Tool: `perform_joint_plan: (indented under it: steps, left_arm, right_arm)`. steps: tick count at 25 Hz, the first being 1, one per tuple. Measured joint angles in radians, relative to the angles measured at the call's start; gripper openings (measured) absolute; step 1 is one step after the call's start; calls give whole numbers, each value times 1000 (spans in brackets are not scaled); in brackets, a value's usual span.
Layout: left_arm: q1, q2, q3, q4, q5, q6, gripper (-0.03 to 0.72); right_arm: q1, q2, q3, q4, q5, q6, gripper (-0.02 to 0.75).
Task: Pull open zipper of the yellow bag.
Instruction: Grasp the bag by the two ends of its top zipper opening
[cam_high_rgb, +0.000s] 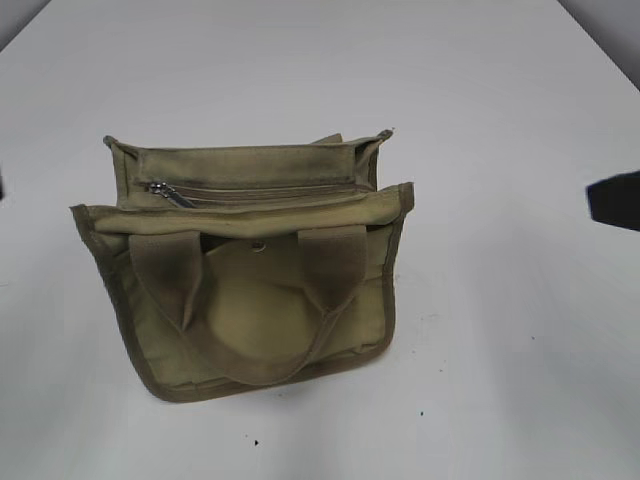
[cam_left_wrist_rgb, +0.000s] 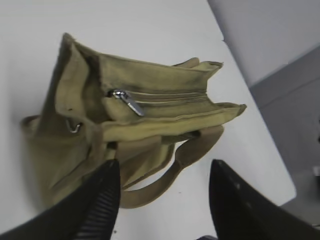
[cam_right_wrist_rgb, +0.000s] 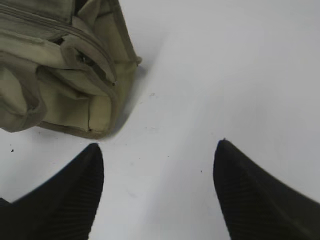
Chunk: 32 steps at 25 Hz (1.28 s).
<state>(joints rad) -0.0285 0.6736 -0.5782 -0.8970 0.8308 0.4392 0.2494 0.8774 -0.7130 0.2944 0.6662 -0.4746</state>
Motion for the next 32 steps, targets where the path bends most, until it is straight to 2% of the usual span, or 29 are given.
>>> perform_joint_plan:
  steps: [2, 3, 9, 13, 16, 21, 25, 28, 32]
  left_arm:
    - [0, 141, -20, -142, 4, 115, 439]
    - [0, 231, -37, -171, 6, 140, 439]
    - [0, 550, -217, -184, 43, 180, 439]
    - [-16, 709, -318, -136, 51, 138, 439]
    - [-59, 788, -378, -82, 93, 82, 439]
    - [-138, 853, -449, -46, 90, 31, 439]
    - [-162, 898, -485, 49, 62, -65, 432]
    - [-162, 917, -499, 77, 59, -91, 361]
    - [-174, 918, -536, 79, 57, -95, 129]
  right_arm:
    - [44, 91, -59, 0, -2, -25, 533]
    - [68, 136, -94, 0, -2, -39, 533]
    - [205, 368, -279, 0, -19, -111, 533]
    - [276, 488, -380, 0, -50, -122, 533]
    - [312, 558, -444, 0, -55, -129, 533]
    - [360, 656, -522, 0, -58, -174, 533]
    - [385, 717, -568, 1, -62, -198, 533]
    - [413, 757, -597, 1, -94, -218, 529]
    - [460, 808, -644, 2, -134, -260, 451]
